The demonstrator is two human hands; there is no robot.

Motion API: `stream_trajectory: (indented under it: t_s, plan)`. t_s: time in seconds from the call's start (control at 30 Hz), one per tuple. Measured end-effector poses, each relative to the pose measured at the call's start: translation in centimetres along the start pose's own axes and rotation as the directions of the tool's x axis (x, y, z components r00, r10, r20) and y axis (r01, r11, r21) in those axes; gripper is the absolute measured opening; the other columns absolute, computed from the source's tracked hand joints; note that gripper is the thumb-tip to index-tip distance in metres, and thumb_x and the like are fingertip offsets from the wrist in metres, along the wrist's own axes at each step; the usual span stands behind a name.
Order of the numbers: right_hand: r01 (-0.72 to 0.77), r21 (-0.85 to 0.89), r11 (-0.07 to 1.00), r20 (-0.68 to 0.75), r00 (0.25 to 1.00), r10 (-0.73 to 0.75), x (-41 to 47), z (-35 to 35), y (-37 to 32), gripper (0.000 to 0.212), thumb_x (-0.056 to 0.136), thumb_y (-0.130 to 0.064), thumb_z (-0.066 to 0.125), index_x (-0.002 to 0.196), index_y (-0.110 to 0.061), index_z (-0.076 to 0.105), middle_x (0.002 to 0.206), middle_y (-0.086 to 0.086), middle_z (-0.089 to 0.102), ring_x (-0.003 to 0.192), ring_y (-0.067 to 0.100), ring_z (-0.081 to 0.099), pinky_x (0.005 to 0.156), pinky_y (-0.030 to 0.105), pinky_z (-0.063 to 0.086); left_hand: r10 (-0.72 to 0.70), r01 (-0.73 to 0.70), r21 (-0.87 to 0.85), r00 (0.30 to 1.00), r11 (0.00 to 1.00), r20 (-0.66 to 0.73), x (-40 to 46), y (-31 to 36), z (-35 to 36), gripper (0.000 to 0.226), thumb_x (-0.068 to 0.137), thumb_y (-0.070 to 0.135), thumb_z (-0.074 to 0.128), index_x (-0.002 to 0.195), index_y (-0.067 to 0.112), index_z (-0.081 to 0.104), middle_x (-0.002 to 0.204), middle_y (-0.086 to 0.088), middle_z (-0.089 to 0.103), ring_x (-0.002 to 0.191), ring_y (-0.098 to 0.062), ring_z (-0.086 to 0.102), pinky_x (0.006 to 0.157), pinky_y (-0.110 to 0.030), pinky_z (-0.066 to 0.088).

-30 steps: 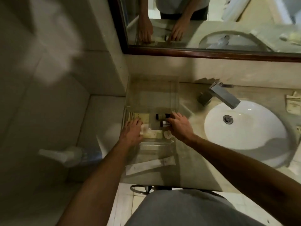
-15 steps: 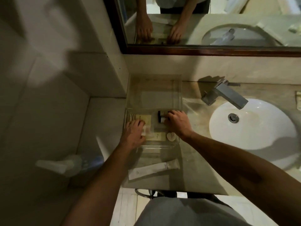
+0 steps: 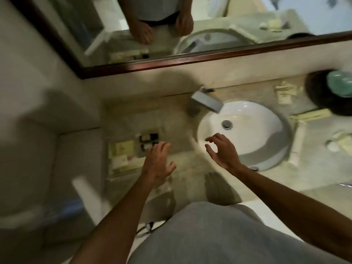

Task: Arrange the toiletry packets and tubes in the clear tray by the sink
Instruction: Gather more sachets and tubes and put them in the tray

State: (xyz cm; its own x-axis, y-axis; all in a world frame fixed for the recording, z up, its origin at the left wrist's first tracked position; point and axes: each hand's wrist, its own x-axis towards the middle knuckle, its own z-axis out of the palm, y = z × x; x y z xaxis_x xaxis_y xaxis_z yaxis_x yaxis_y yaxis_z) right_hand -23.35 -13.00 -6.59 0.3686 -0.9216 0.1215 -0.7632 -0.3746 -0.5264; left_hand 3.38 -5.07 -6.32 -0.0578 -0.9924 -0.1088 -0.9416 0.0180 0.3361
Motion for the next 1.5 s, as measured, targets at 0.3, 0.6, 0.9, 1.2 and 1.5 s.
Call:
stream_trajectory:
  t_s: [0.3,0.6,0.9,1.2,1.5]
  plan:
    - [-0.536,-0.199,0.820,-0.146,0.844,0.516,-12.5,-17.5,25.7,0.027,0.086,-0.020,0.065,0.111,-0.013,0.068,0.106,0.008,0.065,0.094,0.032,0.065,0.073,0.037,0.053,0.272,-0.260,-0.183,0.962,0.948,0.041,7.3,22.8,7.9,0.070,0.072,0.046,0.064,0.133,0.019,0.046,0.131,-0.004,0.050,0.119,-0.023,0.047,0.101,-0.043,0.039]
    - [-0.607,-0.179,0.774,-0.050,0.792,0.609,-12.8,-23.9,40.6,0.052,0.096,-0.030,0.058,0.145,-0.020,0.045,0.145,0.016,0.046,0.123,0.039,0.050,0.092,0.048,0.051,0.427,-0.412,-0.127,0.895,0.902,0.130,12.8,38.5,14.1,0.068,0.077,0.045,0.060,0.137,0.020,0.040,0.134,-0.004,0.046,0.119,-0.024,0.045,0.101,-0.044,0.033]
    - [-0.613,-0.029,0.790,0.160,0.777,0.609,-13.0,-21.3,39.1,0.063,0.080,-0.044,0.076,0.132,-0.016,0.054,0.129,0.007,0.054,0.117,0.027,0.055,0.095,0.038,0.046,0.462,-0.477,-0.014,0.844,0.879,0.273,16.1,45.7,17.0,0.060,0.076,0.025,0.063,0.132,0.017,0.045,0.132,-0.007,0.045,0.116,-0.026,0.046,0.093,-0.040,0.040]
    - [-0.582,-0.273,0.766,0.036,0.790,0.612,-12.6,-26.3,45.9,0.064,0.092,-0.042,0.061,0.145,-0.013,0.042,0.150,0.015,0.043,0.130,0.035,0.046,0.097,0.050,0.050,0.548,-0.568,-0.074,0.740,0.820,0.391,19.1,53.5,20.5,0.068,0.086,0.027,0.069,0.145,0.021,0.036,0.148,-0.003,0.039,0.129,-0.025,0.041,0.102,-0.041,0.041]
    - [-0.602,-0.250,0.758,-0.181,0.798,0.575,-13.0,-27.0,47.1,0.048,0.093,-0.037,0.058,0.135,-0.014,0.053,0.138,0.011,0.052,0.118,0.030,0.051,0.092,0.043,0.047,0.567,-0.602,-0.043,0.722,0.797,0.395,17.8,53.6,22.8,0.026,0.087,0.018,0.067,0.113,0.016,0.062,0.118,-0.002,0.059,0.111,-0.022,0.052,0.084,-0.037,0.049]
